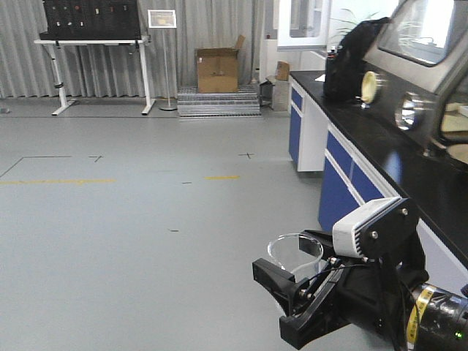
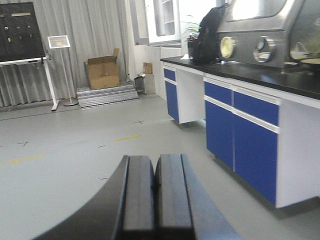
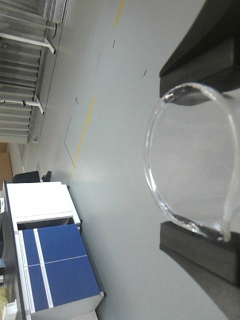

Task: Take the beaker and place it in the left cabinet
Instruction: 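Drive the base to the white cabinet holding the beaker in the right gripper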

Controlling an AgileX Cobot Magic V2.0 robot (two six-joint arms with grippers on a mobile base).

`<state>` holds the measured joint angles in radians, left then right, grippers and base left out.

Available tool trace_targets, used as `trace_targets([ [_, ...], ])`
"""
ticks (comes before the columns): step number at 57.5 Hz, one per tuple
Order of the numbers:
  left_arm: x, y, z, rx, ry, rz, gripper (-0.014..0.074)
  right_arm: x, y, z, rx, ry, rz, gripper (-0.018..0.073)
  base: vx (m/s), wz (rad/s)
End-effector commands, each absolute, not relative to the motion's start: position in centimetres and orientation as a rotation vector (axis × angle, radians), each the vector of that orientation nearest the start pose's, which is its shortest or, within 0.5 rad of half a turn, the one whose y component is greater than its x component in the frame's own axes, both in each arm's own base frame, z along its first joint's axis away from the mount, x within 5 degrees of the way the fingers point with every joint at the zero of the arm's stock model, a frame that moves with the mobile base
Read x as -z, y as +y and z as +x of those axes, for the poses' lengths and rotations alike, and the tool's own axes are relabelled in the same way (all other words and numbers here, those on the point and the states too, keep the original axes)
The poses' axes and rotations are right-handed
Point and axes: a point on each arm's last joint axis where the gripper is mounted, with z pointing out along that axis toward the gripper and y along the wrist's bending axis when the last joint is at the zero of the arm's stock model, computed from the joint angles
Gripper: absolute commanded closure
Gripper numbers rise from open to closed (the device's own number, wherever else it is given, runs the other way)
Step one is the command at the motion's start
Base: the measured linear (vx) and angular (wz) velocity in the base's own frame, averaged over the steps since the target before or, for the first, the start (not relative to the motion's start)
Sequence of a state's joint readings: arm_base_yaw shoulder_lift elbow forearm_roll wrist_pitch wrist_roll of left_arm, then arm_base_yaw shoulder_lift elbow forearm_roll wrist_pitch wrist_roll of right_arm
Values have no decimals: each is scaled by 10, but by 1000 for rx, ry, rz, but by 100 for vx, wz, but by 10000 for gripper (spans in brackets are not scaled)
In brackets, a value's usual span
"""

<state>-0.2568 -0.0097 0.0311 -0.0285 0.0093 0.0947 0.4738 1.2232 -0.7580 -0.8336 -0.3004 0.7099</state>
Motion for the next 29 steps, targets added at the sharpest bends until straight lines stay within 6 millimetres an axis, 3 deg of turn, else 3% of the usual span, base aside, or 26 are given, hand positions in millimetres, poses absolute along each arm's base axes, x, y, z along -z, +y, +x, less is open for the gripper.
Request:
trace_targets([
  [1,-205,-14,54,168,1413,223,595,-335,141,226,-504,1536,-643,564,63,20],
  [29,-205,-14,54,168,1413,223,595,-335,141,226,-504,1536,-643,564,68,18],
])
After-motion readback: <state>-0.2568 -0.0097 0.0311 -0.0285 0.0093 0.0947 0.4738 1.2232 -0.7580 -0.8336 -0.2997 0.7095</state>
